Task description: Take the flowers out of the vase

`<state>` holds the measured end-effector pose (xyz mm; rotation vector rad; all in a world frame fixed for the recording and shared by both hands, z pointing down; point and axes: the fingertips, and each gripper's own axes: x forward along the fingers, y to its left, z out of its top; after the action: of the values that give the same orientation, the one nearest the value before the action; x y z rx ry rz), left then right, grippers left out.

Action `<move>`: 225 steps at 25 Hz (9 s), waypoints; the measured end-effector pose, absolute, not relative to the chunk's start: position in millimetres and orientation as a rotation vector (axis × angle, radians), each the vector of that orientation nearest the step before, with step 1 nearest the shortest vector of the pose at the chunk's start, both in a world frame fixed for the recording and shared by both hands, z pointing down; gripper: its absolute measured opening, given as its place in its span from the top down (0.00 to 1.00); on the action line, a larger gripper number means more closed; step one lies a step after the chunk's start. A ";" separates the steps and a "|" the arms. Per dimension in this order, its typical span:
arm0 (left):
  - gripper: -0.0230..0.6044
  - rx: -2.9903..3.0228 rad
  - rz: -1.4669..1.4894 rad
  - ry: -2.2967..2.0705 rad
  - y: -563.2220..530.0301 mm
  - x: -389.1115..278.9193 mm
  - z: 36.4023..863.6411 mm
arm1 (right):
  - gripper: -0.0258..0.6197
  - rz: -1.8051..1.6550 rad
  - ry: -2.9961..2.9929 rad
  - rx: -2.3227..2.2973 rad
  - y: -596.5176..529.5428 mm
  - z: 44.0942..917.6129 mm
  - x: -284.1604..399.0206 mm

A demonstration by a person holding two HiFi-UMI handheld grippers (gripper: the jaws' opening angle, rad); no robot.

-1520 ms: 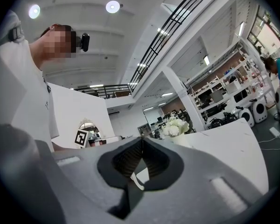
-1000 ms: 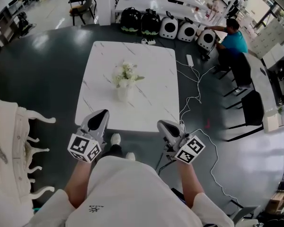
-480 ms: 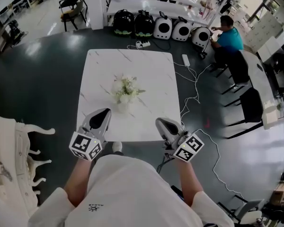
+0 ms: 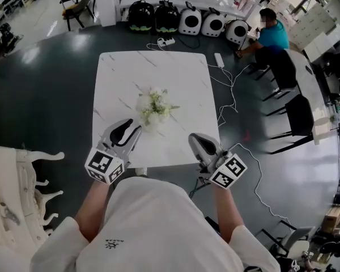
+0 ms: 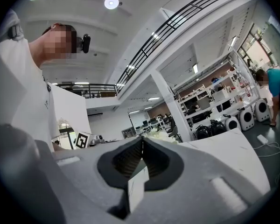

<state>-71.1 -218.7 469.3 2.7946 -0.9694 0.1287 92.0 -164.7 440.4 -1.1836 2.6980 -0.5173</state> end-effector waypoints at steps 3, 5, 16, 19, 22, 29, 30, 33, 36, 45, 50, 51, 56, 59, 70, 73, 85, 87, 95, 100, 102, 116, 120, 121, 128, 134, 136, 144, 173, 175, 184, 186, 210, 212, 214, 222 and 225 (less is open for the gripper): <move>0.81 2.803 0.144 -0.937 -224.6 -71.1 475.5 | 0.96 -0.518 2.691 -1.203 -172.0 442.0 86.2; 0.81 2.806 0.142 -0.926 -228.5 -72.4 477.6 | 0.96 -0.517 2.684 -1.215 -176.9 442.4 83.2; 0.66 2.825 0.147 -0.874 -239.0 -55.1 478.7 | 0.96 -0.495 2.711 -1.170 -197.7 442.9 88.4; 0.61 2.824 0.178 -0.912 -238.2 -47.7 477.2 | 0.96 -0.509 2.734 -1.136 -200.0 441.7 96.4; 0.56 2.825 0.207 -0.933 -235.2 -40.3 478.8 | 0.96 -0.506 2.738 -1.121 -202.8 438.9 105.3; 0.48 2.773 0.287 -1.064 -235.7 -30.2 493.8 | 0.96 -0.520 2.760 -1.077 -206.6 438.8 117.8; 0.48 2.770 0.306 -1.085 -235.9 -29.9 497.6 | 0.96 -0.517 2.761 -1.072 -207.0 438.3 119.1; 0.47 2.759 0.350 -1.145 -236.7 -29.4 512.8 | 0.96 -0.508 2.761 -1.064 -208.2 438.1 124.0; 0.45 2.723 0.375 -1.215 -237.4 -31.8 524.7 | 0.96 -0.508 2.759 -1.066 -207.4 437.3 129.5; 0.43 2.616 0.389 -1.282 -247.6 -33.7 563.2 | 0.96 -0.509 2.770 -1.064 -208.7 438.4 135.5; 0.42 2.634 0.350 -1.288 -257.4 -25.9 558.8 | 0.96 -0.508 2.773 -1.075 -211.8 437.4 136.0; 0.42 2.637 0.346 -1.293 -257.8 -25.1 557.5 | 0.96 -0.508 2.774 -1.078 -210.8 437.8 136.3; 0.43 2.660 0.342 -1.305 -263.2 -22.6 552.0 | 0.96 -0.505 2.769 -1.100 -210.4 437.3 139.4; 0.43 2.666 0.342 -1.302 -263.5 -23.1 548.8 | 0.96 -0.504 2.764 -1.106 -211.4 437.5 141.4; 0.62 2.689 0.328 -1.315 -263.5 -26.3 541.3 | 0.96 -0.513 2.760 -1.103 -215.8 441.9 140.7; 0.69 2.690 0.330 -1.308 -261.3 -25.1 541.0 | 0.96 -0.512 2.761 -1.105 -215.4 441.9 141.9; 0.90 2.712 0.296 -1.313 -259.9 -27.1 529.0 | 0.96 -0.510 2.759 -1.096 -217.4 440.3 142.1; 0.91 2.711 0.292 -1.306 -258.7 -26.7 528.0 | 0.96 -0.509 2.759 -1.093 -217.4 440.4 142.1; 0.94 2.733 0.265 -1.284 -255.7 -23.1 517.8 | 0.96 -0.512 2.756 -1.089 -217.6 441.3 142.9; 0.94 2.753 0.235 -1.284 -254.7 -23.1 506.5 | 0.96 -0.510 2.754 -1.088 -217.7 442.7 142.9; 0.94 2.763 0.215 -1.286 -254.6 -22.5 499.7 | 0.96 -0.510 2.754 -1.087 -217.7 442.4 143.0; 0.95 2.806 0.130 -1.309 -256.3 -21.6 466.9 | 0.96 -0.490 2.762 -1.073 -216.5 441.8 141.5; 0.95 2.816 0.120 -1.313 -257.8 -21.9 458.7 | 0.96 -0.480 2.763 -1.070 -217.2 437.7 140.6; 0.95 2.817 0.117 -1.313 -258.1 -22.4 457.3 | 0.96 -0.479 2.764 -1.069 -217.6 437.2 140.0; 0.95 2.827 0.097 -1.324 -259.3 -27.9 449.5 | 0.96 -0.461 2.765 -1.064 -219.1 434.3 137.8; 0.95 2.839 0.078 -1.332 -259.3 -31.0 437.5 | 0.96 -0.454 2.770 -1.065 -219.7 430.8 135.4; 0.95 2.843 0.070 -1.335 -259.1 -31.7 433.8 | 0.96 -0.452 2.772 -1.061 -219.3 430.0 133.8; 0.95 2.868 0.032 -1.338 -259.1 -37.0 417.1 | 0.96 -0.441 2.770 -1.061 -219.4 427.7 129.5; 0.95 2.951 -0.110 -1.414 -265.3 -51.6 342.3 | 0.96 -0.443 2.762 -1.064 -224.7 429.1 133.1; 0.95 2.945 -0.121 -1.422 -265.1 -54.8 338.6 | 0.96 -0.442 2.764 -1.056 -225.9 430.1 131.4; 0.95 2.964 -0.151 -1.445 -259.6 -65.6 318.4 | 0.96 -0.440 2.764 -1.052 -228.4 428.3 131.6; 0.95 2.963 -0.155 -1.455 -257.9 -69.5 315.4 | 0.96 -0.445 2.765 -1.052 -228.0 430.0 131.1; 0.96 2.829 -0.074 -1.662 -262.1 -130.2 327.8 | 0.96 -0.444 2.788 -1.017 -236.1 427.2 121.8; 0.95 2.818 -0.061 -1.661 -259.6 -131.4 336.9 | 0.96 -0.442 2.790 -1.016 -233.4 429.2 120.9; 0.95 2.804 -0.051 -1.658 -259.3 -132.4 344.3 | 0.96 -0.441 2.790 -1.017 -232.7 429.4 121.2; 0.95 2.760 -0.013 -1.663 -256.5 -135.6 370.3 | 0.96 -0.438 2.793 -1.023 -230.9 429.5 123.1; 0.96 2.750 0.016 -1.656 -253.6 -137.6 383.4 | 0.96 -0.436 2.794 -1.019 -228.8 428.8 121.7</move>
<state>-137.6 -253.6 383.4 2.7499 -1.6561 0.0164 121.7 -228.8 428.8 -1.0193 2.7942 -0.4359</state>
